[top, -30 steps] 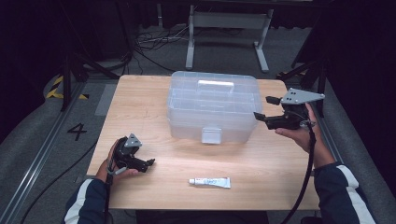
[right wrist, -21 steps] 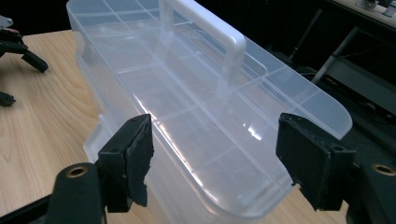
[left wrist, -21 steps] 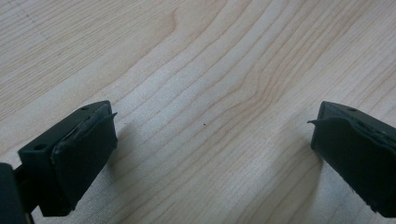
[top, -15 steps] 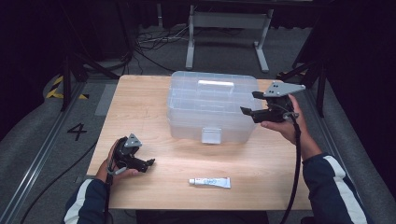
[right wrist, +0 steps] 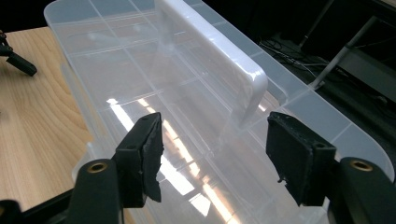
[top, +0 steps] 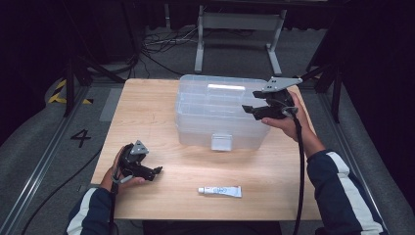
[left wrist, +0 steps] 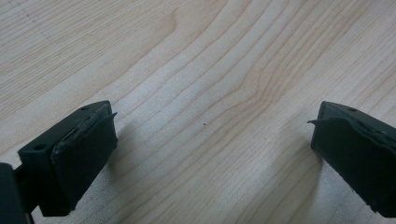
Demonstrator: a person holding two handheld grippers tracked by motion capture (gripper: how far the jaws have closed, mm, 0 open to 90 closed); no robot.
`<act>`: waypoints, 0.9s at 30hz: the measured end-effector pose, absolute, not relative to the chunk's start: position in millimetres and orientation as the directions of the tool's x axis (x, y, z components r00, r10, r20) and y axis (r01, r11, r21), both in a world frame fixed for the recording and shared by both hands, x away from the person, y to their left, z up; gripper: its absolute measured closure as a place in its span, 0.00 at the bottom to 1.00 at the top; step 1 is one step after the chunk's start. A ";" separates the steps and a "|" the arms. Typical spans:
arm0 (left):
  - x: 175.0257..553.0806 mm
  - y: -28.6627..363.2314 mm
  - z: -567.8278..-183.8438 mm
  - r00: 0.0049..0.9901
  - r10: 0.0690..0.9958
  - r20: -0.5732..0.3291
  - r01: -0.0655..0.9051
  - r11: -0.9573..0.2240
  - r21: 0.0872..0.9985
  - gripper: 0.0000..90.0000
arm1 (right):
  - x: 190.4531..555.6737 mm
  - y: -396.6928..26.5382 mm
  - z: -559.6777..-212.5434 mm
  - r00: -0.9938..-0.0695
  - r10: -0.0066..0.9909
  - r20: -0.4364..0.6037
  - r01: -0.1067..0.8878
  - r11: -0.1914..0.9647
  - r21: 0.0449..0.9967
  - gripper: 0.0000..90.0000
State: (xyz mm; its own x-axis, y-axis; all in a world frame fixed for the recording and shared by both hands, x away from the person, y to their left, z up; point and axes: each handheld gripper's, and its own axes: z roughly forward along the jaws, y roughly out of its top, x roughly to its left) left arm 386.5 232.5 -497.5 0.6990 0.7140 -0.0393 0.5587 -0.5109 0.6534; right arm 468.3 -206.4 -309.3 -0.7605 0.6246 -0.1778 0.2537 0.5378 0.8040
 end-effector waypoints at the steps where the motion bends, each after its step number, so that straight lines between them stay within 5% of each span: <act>1: 386.5 232.4 -497.6 0.699 0.714 -0.040 0.558 -0.510 0.655 0.01 | 469.8 -205.4 -309.2 -0.761 0.624 -0.179 0.254 0.540 0.802 0.42; 14: 393.9 227.0 -495.5 0.696 0.717 -0.041 0.572 -0.519 0.635 0.01 | 485.4 -192.1 -309.7 -0.741 0.640 -0.204 0.274 0.566 0.778 0.58; 17: 404.5 217.6 -492.4 0.694 0.719 -0.042 0.572 -0.515 0.638 0.08 | 488.1 -189.5 -309.5 -0.733 0.647 -0.209 0.284 0.571 0.770 0.59; 19: 413.0 206.5 -489.0 0.705 0.709 -0.019 0.552 -0.532 0.642 0.22 | 490.4 -189.2 -308.3 -0.725 0.655 -0.212 0.292 0.571 0.768 0.62; 21: 420.6 196.0 -485.5 0.723 0.691 -0.009 0.522 -0.538 0.662 0.16 | 493.7 -190.0 -306.9 -0.724 0.658 -0.207 0.295 0.566 0.770 0.65; 27: 433.6 170.6 -473.7 0.748 0.664 0.000 0.452 -0.510 0.732 0.20 | 497.8 -184.5 -304.7 -0.717 0.662 -0.219 0.298 0.574 0.763 0.69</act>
State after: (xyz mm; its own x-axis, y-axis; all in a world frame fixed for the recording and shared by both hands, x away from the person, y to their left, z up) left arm 433.6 170.6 -473.7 0.7478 0.6640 0.0005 0.4523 -0.5099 0.7317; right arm 497.8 -184.5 -304.7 -0.7168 0.6621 -0.2188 0.2976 0.5742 0.7627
